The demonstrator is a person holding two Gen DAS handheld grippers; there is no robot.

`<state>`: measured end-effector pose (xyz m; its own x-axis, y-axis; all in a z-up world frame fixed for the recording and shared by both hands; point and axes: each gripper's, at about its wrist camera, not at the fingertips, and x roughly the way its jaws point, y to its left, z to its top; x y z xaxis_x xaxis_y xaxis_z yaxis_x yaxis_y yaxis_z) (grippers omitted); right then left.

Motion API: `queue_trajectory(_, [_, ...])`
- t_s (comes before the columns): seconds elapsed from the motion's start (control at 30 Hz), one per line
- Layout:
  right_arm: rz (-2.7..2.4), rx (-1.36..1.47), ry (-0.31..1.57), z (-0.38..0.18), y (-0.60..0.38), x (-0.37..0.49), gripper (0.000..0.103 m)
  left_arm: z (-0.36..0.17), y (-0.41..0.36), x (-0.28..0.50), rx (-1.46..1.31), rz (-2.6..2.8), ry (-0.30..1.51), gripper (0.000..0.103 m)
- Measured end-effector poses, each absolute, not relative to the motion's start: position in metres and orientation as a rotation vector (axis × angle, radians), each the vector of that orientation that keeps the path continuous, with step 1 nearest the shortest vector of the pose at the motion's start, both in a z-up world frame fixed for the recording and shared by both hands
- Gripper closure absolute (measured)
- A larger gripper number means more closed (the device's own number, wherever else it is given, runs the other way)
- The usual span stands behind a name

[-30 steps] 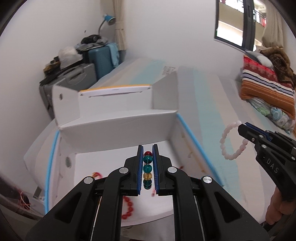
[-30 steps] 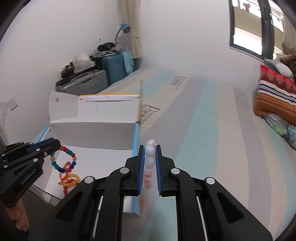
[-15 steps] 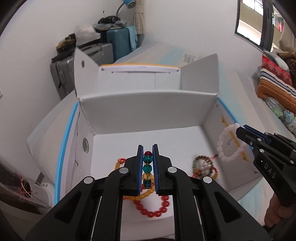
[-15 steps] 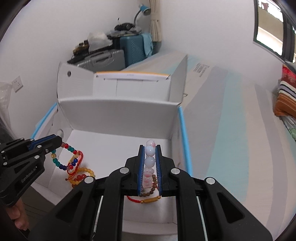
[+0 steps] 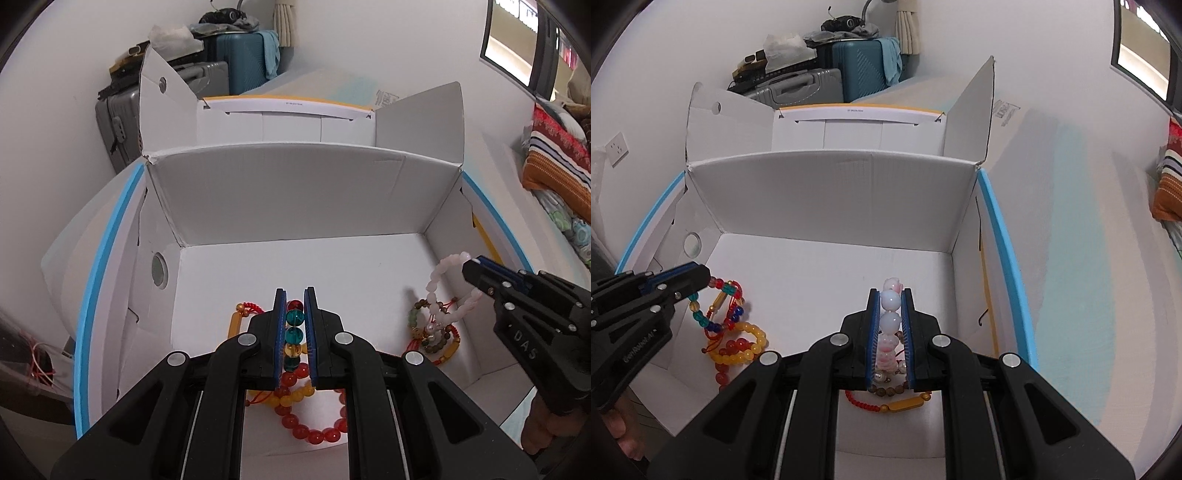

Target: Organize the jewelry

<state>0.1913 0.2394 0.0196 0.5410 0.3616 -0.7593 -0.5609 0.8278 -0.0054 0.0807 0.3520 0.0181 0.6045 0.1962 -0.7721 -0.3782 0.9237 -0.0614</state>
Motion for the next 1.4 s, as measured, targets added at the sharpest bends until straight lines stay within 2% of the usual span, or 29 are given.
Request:
queue_trajectory(0.13, [0.548,-0.257,0.833,0.020,0.240,0.191,0.089,0.022,0.350,0.077,-0.222,0.345,0.859,0.093])
queue_trajectory(0.2, [0.547,-0.248,0.828,0.024,0.237,0.188,0.074,0.028,0.349,0.072,-0.221,0.356,0.833,0.091])
queue_trajectory(0.23, [0.544,-0.241,0.823,0.027,0.236,0.187,0.062,0.031,0.348,0.070,-0.221,0.362,0.827,0.090])
queue_trajectory(0.27, [0.537,-0.225,0.803,0.033,0.231,0.184,0.054,0.035,0.347,0.067,-0.220,0.366,0.820,0.089])
queue_trajectory(0.3, [0.534,-0.219,0.791,0.038,0.229,0.182,0.052,0.038,0.347,0.065,-0.221,0.364,0.811,0.080])
queue_trajectory(0.33, [0.530,-0.213,0.779,0.042,0.226,0.180,0.045,0.042,0.346,0.061,-0.225,0.366,0.799,0.065])
queue_trajectory(0.37, [0.527,-0.204,0.769,0.048,0.222,0.177,0.039,0.046,0.344,0.057,-0.227,0.371,0.785,0.059])
queue_trajectory(0.4, [0.525,-0.194,0.760,0.053,0.218,0.173,0.037,0.049,0.343,0.054,-0.227,0.375,0.773,0.049])
queue_trajectory(0.5, [0.519,-0.170,0.727,0.067,0.206,0.162,0.026,0.059,0.338,0.037,-0.231,0.395,0.735,0.035])
queue_trajectory(0.57, [0.519,-0.152,0.703,0.075,0.196,0.153,0.019,0.065,0.335,0.025,-0.249,0.391,0.714,0.032])
queue_trajectory(0.63, [0.520,-0.138,0.689,0.080,0.188,0.144,0.016,0.070,0.329,0.013,-0.249,0.391,0.696,0.021])
queue_trajectory(0.8, [0.502,-0.125,0.668,0.086,0.173,0.124,0.010,0.078,0.308,-0.016,-0.224,0.395,0.652,0.010])
queue_trajectory(0.9, [0.497,-0.107,0.672,0.082,0.162,0.112,0.008,0.080,0.298,-0.029,-0.223,0.388,0.635,0.006])
queue_trajectory(1.4, [0.465,-0.154,0.710,0.046,0.151,0.086,0.008,0.047,0.284,-0.045,-0.211,0.397,0.706,0.006])
